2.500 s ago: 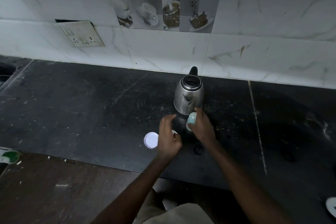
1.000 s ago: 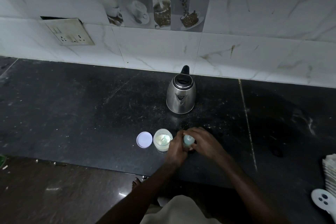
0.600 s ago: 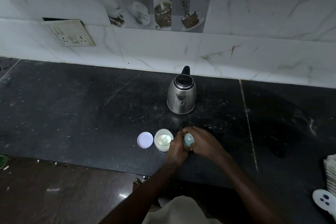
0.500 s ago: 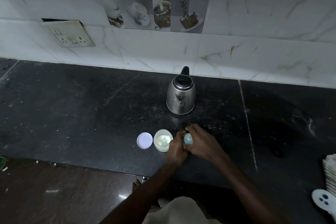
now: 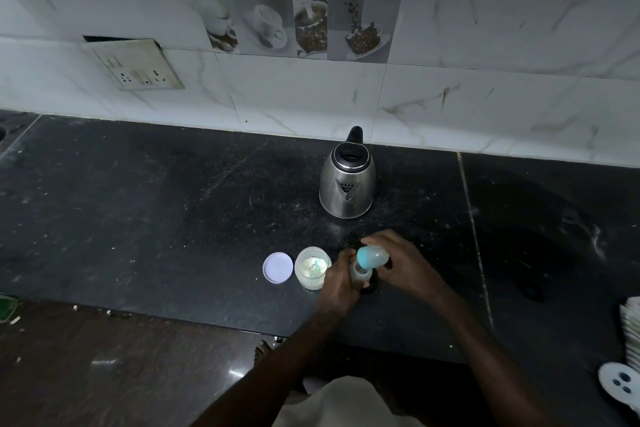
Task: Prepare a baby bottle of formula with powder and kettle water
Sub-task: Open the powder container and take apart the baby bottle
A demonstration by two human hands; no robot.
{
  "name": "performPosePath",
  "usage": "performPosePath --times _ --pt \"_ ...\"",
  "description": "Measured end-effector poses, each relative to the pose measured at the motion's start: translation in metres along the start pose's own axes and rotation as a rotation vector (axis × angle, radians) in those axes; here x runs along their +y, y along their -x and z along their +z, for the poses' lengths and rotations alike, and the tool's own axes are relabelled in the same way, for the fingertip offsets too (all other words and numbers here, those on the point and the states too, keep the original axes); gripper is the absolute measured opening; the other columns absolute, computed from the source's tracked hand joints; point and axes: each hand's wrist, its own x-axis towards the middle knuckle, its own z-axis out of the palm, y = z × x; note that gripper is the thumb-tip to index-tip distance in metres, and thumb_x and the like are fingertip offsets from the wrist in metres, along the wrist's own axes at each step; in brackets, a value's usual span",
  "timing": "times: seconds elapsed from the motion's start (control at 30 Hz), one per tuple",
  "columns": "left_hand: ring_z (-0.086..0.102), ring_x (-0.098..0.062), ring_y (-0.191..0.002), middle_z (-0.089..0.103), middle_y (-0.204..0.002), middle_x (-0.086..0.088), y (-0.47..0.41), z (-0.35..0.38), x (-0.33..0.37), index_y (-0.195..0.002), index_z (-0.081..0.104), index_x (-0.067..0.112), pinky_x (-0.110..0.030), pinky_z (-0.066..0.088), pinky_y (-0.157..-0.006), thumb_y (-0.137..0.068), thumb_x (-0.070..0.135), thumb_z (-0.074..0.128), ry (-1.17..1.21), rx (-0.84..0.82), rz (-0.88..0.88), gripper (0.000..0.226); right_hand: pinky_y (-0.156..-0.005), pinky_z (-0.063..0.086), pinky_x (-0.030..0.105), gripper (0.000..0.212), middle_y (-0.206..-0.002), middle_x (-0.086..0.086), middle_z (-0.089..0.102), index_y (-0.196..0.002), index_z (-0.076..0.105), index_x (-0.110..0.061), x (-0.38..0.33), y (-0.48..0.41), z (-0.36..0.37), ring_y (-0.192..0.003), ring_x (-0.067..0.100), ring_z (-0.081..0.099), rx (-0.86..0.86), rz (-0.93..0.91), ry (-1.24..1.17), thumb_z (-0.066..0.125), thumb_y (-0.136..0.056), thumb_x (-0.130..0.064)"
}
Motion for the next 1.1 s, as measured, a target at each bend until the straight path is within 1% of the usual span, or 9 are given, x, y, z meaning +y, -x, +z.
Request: performPosePath --times 0.13,0.37,0.47,0.63,0.73,0.83,0.9,1.0,1.1 --pt "0.069 -0.020 -0.108 0.073 -0.120 -0.004 -0.001 0.000 0.000 -0.135 0.053 0.010 -0.011 0.041 -0.085 -0.078 0.008 0.078 -0.001 -0.021 -0.017 0.062 -0.099 0.048 0.014 0.069 -0.127 -0.017 0.047 -0.136 0.068 -0.019 0.020 0.017 -0.006 -0.121 -0.010 0.051 -0.004 0.173 -0.073 0.071 -0.074 0.012" --pt "0.068 -0.015 -0.114 0.072 -0.125 -0.001 -0.001 0.002 -0.001 -0.136 0.053 0.011 -0.008 0.042 -0.091 -0.077 0.010 0.085 -0.011 -0.030 -0.050 0.067 -0.095 0.057 0.026 0.064 -0.131 -0.016 0.058 -0.127 0.066 -0.032 0.028 0.047 0.007 -0.121 0.004 0.062 0.095 0.369 -0.446 0.072 -0.081 0.012" --pt "0.067 -0.016 -0.116 0.072 -0.127 -0.001 0.000 0.002 0.000 -0.137 0.053 0.012 -0.012 0.043 -0.093 -0.078 0.012 0.082 -0.016 -0.030 -0.045 0.066 -0.095 0.056 0.031 0.063 -0.132 -0.007 0.066 -0.131 0.064 -0.028 0.032 0.053 0.015 -0.120 0.011 0.065 0.129 0.433 -0.561 0.073 -0.083 0.011" --pt "0.066 -0.023 -0.119 0.069 -0.130 -0.005 0.001 0.003 0.000 -0.140 0.051 0.011 -0.035 0.052 -0.099 -0.079 0.013 0.080 -0.069 -0.040 -0.004 0.068 -0.095 0.056 0.028 0.062 -0.131 -0.008 0.069 -0.130 0.067 -0.026 0.032 0.055 0.023 -0.120 0.008 0.065 0.131 0.464 -0.576 0.078 -0.081 0.010" --pt "0.055 -0.023 -0.136 0.056 -0.149 -0.008 0.003 0.004 -0.004 -0.152 0.041 0.011 -0.037 0.045 -0.114 -0.082 0.012 0.079 -0.118 -0.070 0.053 0.080 -0.090 0.057 0.025 0.059 -0.127 -0.008 0.071 -0.129 0.067 -0.022 0.031 0.054 0.024 -0.117 0.009 0.068 0.147 0.487 -0.585 0.079 -0.080 0.010" --pt "0.027 -0.018 -0.156 0.032 -0.167 -0.004 0.007 0.005 -0.003 -0.162 0.026 0.014 -0.029 0.025 -0.127 -0.081 0.012 0.081 -0.147 -0.079 0.146 0.098 -0.088 0.058 0.025 0.057 -0.122 -0.010 0.073 -0.125 0.067 -0.023 0.031 0.054 0.023 -0.114 0.011 0.070 0.158 0.507 -0.608 0.080 -0.080 0.010" --pt "0.020 -0.014 -0.159 0.028 -0.169 -0.003 0.010 0.002 0.009 -0.162 0.027 0.012 -0.028 0.020 -0.128 -0.089 0.014 0.073 -0.137 -0.068 0.267 0.087 -0.089 0.059 0.026 0.056 -0.120 -0.012 0.074 -0.123 0.068 -0.026 0.030 0.054 0.020 -0.114 0.012 0.070 0.137 0.503 -0.625 0.080 -0.081 0.008" --pt "0.028 -0.016 -0.156 0.037 -0.165 -0.007 0.010 0.003 0.028 -0.157 0.039 0.008 -0.031 0.024 -0.128 -0.103 0.021 0.058 -0.178 -0.095 0.452 0.059 -0.088 0.059 0.028 0.054 -0.121 -0.004 0.076 -0.126 0.068 -0.022 0.027 0.055 0.011 -0.117 0.019 0.071 0.102 0.504 -0.720 0.080 -0.083 0.009" --pt "0.042 -0.022 -0.147 0.045 -0.158 -0.011 0.004 0.008 0.037 -0.153 0.045 0.006 -0.037 0.036 -0.122 -0.109 0.028 0.048 -0.208 -0.117 0.452 0.049 -0.095 0.057 0.033 0.051 -0.125 0.006 0.076 -0.130 0.068 -0.016 0.021 0.056 0.000 -0.120 0.023 0.071 0.093 0.480 -0.839 0.080 -0.084 0.004"
